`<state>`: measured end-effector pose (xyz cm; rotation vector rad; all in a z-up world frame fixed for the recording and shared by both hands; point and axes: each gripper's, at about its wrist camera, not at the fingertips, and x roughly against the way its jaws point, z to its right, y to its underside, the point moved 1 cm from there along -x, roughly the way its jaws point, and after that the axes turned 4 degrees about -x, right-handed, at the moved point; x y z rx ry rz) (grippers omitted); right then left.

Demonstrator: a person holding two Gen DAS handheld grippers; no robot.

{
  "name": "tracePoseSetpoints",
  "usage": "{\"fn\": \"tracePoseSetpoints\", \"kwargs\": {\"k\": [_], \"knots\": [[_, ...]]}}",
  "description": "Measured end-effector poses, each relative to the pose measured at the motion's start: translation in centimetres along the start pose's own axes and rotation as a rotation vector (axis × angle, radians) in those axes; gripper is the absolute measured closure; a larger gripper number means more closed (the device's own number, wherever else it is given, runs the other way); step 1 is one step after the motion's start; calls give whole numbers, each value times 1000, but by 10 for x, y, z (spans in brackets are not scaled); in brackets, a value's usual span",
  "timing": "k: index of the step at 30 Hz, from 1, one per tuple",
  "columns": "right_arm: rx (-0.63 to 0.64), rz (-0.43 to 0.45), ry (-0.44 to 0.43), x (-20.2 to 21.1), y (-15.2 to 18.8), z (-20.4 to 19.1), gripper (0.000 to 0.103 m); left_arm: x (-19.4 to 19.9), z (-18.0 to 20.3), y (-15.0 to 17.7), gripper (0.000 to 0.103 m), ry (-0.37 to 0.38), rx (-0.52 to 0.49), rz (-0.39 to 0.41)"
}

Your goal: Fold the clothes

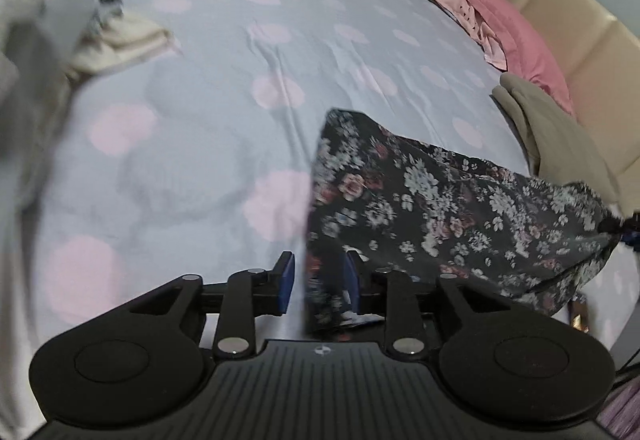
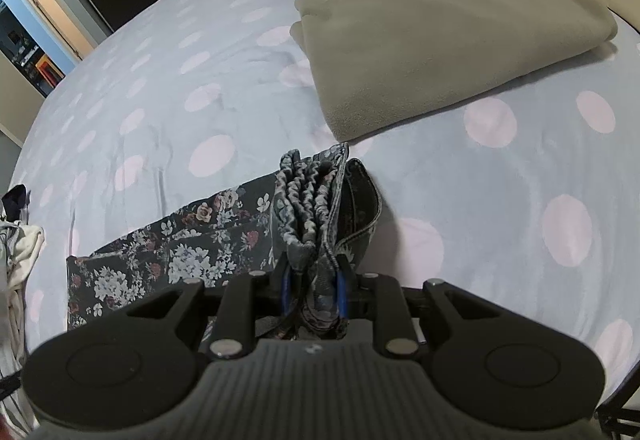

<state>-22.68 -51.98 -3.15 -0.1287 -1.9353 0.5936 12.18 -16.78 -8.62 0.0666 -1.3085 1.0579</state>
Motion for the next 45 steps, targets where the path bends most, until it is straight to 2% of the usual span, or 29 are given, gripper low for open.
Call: {"fn": "tracePoseSetpoints", "kwargs": {"k": [10,11,12,16,19,26,29,36,39,41,45], "knots": [[-48,-24,-7,-10,2,26,79,-57,-1,12,66,39,79,-100],[-51,-28,-6,-12,2,27,79,-58,1,13,66,27,59,-100],[-54,-31,-5,-14,2,29,79,-57,5,13,69,9,34,-97],[-50,-38,8,-17,1,26,79,-49,12,12,88,-20,2,-63],[-59,-26,0,-14,-3,21,79,-30,16,6,95,-9,-11,-13],[-109,45,-85,12,-19,-5,79,40,31,-23,98,13,-65,152],[-111,67,-133,20,-22,-21,79,75,30,-27,98,-19,-101,235],[-55,58,-264,25,-11,-65,79,133,-12,-6,98,-102,-28,322],[-1,20,-297,21,6,-77,79,137,-23,12,98,-128,1,306],[36,-18,-291,14,21,-81,79,131,-32,26,98,-142,17,256],[94,-112,-213,-9,51,-78,79,104,-42,51,98,-172,8,128]]}}
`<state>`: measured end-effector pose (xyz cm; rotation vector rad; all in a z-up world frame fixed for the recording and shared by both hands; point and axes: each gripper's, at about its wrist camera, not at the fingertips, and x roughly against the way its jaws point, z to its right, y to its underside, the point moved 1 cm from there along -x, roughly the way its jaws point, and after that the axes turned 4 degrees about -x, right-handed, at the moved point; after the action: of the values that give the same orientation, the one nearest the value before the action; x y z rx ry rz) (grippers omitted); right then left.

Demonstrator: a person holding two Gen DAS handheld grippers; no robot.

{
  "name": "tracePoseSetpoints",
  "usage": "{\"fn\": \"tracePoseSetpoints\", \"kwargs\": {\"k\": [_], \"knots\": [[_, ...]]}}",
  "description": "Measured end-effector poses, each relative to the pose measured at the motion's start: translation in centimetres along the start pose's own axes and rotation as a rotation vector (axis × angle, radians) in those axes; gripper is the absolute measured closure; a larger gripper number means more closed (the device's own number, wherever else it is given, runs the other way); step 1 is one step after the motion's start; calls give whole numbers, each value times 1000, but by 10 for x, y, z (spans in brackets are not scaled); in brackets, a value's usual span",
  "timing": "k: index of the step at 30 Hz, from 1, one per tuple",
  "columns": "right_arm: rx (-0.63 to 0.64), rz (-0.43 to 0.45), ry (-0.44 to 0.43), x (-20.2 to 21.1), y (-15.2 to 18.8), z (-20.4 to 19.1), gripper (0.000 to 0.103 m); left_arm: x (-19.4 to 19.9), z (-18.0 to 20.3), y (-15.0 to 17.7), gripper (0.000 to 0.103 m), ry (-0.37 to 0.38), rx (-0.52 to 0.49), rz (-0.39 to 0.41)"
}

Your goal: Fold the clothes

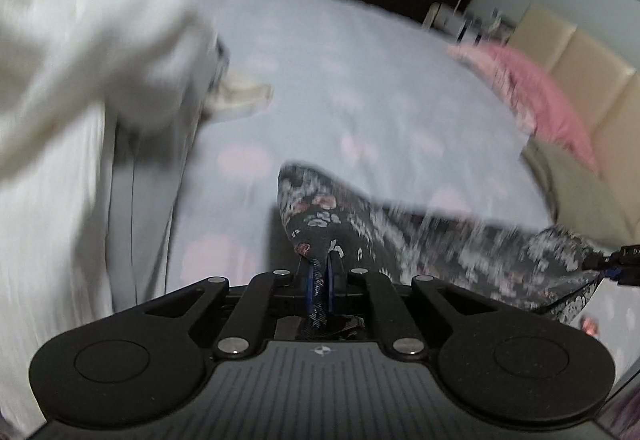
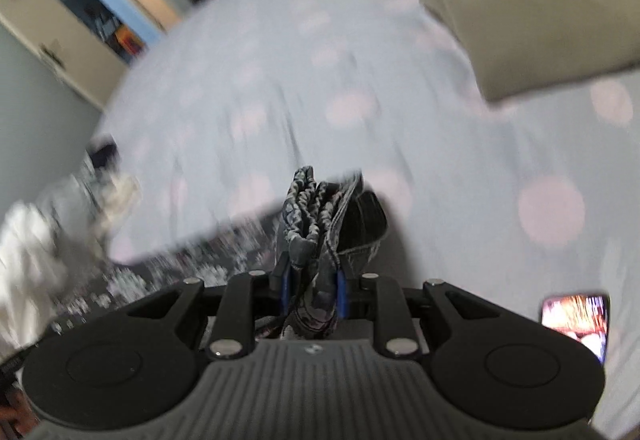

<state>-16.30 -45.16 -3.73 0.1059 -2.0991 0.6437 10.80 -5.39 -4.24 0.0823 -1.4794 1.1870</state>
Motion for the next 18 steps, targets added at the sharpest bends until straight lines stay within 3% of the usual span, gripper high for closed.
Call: {"fn": "tracePoseSetpoints", "kwargs": {"k": [6,8,11,13,15,18], "knots": [[31,-72,71,-24,19,15,78,-32,4,13,90,-56,-57,-115],[38,-85,86,-28,20,18,70,-35,5,13,86,-79,-69,-130],[41,-71,144,-31,16,25,63,-31,10,14,73,-108,-100,-112],[43,-41,179,-27,14,28,60,-21,12,17,56,-135,-129,-61],[7,-31,165,-23,10,34,59,-9,18,17,53,-174,-150,-17],[-25,-19,142,-17,8,34,58,4,26,17,53,-163,-149,23]]}}
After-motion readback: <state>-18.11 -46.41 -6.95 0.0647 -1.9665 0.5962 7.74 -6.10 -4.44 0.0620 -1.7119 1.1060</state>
